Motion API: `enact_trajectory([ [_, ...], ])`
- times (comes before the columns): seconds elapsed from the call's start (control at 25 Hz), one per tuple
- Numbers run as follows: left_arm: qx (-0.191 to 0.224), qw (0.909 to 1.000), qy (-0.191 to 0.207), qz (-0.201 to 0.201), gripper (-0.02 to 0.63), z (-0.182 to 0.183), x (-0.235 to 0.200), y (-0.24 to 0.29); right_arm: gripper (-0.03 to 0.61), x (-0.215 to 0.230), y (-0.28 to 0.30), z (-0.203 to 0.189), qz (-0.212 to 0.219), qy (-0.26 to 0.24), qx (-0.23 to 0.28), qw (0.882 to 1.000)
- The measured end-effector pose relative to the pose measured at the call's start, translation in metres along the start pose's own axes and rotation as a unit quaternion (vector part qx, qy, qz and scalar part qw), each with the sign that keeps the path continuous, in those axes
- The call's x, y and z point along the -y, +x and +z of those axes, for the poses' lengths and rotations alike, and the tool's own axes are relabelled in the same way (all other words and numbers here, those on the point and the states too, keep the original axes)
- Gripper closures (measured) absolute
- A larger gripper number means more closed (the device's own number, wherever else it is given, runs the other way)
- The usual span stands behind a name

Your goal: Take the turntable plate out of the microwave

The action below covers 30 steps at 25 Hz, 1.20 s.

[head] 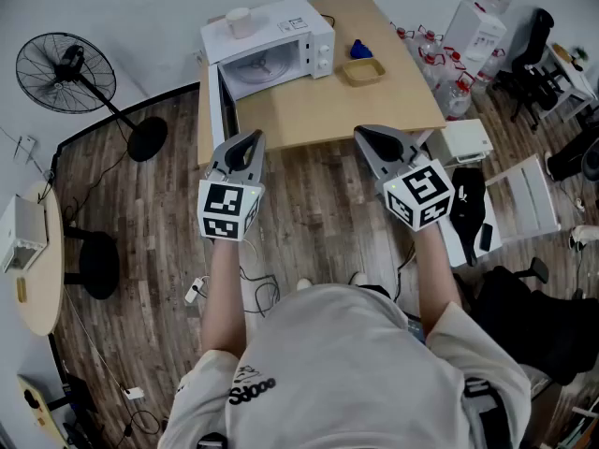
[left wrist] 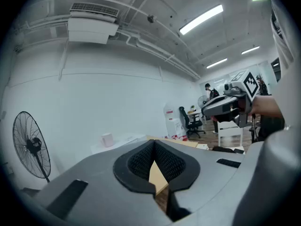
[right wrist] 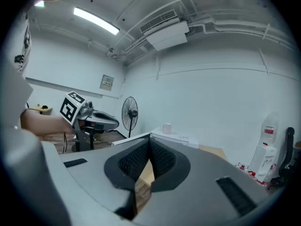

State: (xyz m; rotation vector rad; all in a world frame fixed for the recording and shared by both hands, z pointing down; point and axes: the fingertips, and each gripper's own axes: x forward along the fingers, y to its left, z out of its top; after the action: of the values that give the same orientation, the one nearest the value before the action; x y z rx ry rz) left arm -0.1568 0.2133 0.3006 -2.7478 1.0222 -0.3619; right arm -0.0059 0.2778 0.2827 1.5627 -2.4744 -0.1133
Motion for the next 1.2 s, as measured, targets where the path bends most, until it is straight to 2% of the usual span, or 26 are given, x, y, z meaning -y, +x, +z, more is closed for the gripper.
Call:
enact_trajectory([
  [0.4,0.004,0.9998,-0.021,-0.004,0.597,-0.025,-0.031,-0.008,0.572,-0.03,0.022,-0.007,-0.018,-0.004,-0.016,1.0],
  [0.6,0.01,0.9993,-0.035,0.004,0.597,-0.029,-0.038,-0.006,0.572,-0.023,0.028,-0.007,-0.022,0.057,-0.004,0.998],
  [0.76,0.002,0.9992,-0.041,0.005,0.597,-0.037,-0.04,0.007,0.572,-0.009,0.041,-0.009,-0.021,0.068,0.006,0.997],
  [0.96,-0.016,0.9989,-0.042,0.013,0.597,-0.045,-0.051,0.041,0.572,0.025,0.071,-0.016,-0.001,0.12,0.019,0.993],
  [1.08,-0.026,0.9983,-0.04,0.032,0.597,-0.048,-0.068,0.069,0.572,0.051,0.1,-0.023,0.015,0.114,0.025,0.993],
  [1.2,-0.035,0.9965,-0.052,0.056,0.597,-0.046,-0.089,0.108,0.572,0.088,0.137,-0.027,0.048,0.144,0.031,0.988],
])
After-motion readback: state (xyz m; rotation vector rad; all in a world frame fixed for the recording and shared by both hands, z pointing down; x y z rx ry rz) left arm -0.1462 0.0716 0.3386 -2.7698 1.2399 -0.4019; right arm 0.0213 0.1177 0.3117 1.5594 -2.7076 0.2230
